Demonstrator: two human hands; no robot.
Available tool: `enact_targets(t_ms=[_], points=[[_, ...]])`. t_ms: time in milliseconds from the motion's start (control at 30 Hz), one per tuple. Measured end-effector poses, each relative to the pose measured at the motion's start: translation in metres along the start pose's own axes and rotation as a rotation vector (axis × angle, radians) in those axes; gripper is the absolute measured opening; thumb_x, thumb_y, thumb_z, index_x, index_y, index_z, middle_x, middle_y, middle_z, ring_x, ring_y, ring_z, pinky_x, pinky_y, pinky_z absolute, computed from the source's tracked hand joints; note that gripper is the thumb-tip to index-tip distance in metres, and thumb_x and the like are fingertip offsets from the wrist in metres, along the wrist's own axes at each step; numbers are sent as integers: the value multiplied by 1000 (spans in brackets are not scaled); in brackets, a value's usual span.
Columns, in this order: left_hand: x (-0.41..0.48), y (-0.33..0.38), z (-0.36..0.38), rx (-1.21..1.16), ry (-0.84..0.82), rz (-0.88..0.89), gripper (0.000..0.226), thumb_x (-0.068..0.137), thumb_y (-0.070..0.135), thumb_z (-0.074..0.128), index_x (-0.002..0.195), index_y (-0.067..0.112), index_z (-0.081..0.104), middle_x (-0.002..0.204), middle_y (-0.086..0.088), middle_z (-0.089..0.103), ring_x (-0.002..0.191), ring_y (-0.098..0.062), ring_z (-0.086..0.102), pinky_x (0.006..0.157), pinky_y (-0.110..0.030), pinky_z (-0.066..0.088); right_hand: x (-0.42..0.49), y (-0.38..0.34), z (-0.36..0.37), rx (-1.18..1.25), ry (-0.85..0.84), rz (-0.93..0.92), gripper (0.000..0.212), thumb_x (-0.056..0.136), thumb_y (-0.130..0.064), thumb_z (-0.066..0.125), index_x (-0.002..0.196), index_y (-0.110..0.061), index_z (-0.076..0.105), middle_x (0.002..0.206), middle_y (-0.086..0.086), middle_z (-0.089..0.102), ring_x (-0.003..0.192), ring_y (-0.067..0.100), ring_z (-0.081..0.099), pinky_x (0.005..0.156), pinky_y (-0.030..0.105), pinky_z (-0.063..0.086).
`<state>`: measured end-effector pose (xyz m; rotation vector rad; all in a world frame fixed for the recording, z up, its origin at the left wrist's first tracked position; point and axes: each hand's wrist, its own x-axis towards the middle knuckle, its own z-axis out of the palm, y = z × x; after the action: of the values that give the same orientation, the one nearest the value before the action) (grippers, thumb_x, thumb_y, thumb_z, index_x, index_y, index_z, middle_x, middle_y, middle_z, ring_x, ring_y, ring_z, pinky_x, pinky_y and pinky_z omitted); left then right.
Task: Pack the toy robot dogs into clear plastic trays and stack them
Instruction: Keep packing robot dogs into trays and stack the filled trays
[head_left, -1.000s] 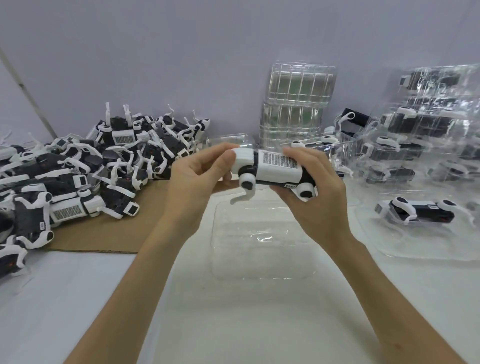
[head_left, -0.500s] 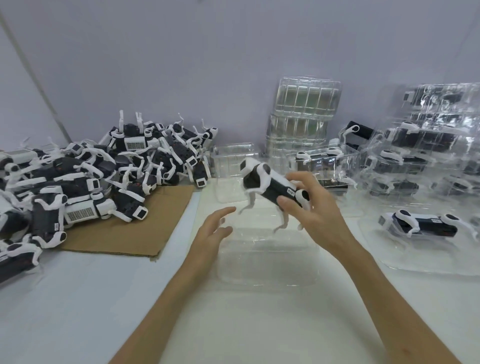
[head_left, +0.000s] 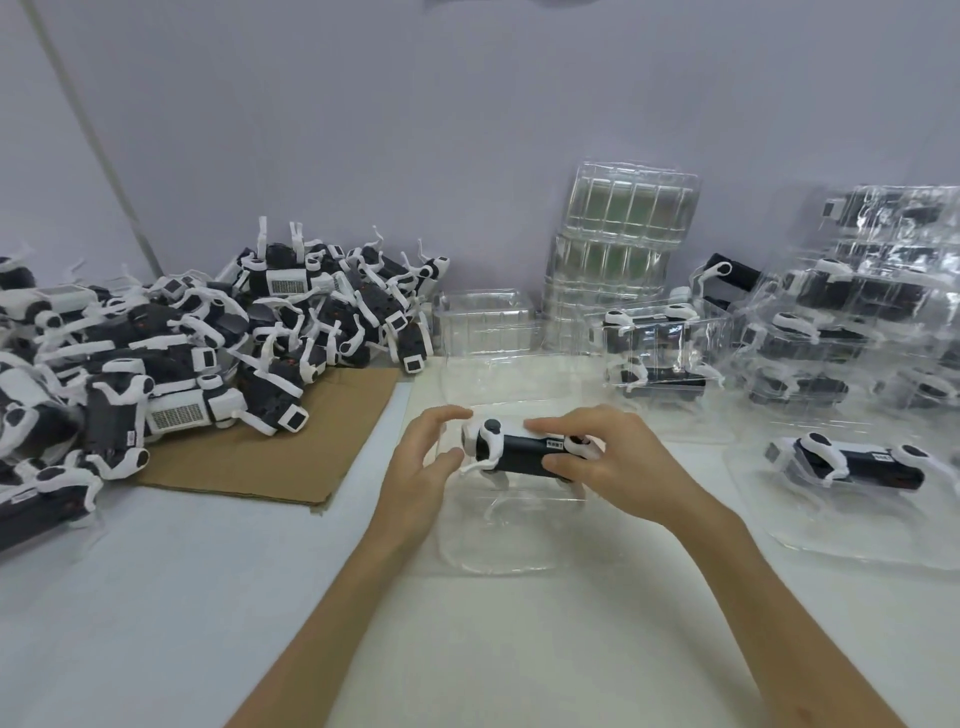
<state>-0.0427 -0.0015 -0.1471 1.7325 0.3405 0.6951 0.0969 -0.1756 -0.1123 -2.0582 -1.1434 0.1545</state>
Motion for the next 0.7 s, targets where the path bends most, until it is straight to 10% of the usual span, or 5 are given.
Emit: enact_targets(t_ms=[167,400,567,700], points=[[0,1,-1,64,-21,23,37,91,-5,52,91,26,73,138,14,53,132,3,42,99,-5,28,0,-3,-6,-44,-83,46,35,90,-19,72,119,-39,70,110,-13,69,111,9,58,104,31,42],[0,-4,0,102,-76,23,18,92,27,56,87,18,71,136,24,48,131,9,39,97,-9,29,-1,-2,-2,15,5,64,28,82,-17,80,98,-40,76,107,-16,71,105,2,59,93,22,45],[-4,-1,7,103,-90,-20,45,77,42,63,120,34,53,140,20,37,132,9,31,103,-19,24,1,-3,7,-148,356,-11,25,86,-33,75,110,-30,71,118,-9,62,115,12,55,105,40,40],[0,-1,1,105,-13,-231,80,82,38,79,147,26,35,145,12,37,134,-5,33,107,-26,26,1,4,-2,-113,225,380,53,97,-60,43,135,-23,50,138,-1,52,121,20,52,106,47,39]])
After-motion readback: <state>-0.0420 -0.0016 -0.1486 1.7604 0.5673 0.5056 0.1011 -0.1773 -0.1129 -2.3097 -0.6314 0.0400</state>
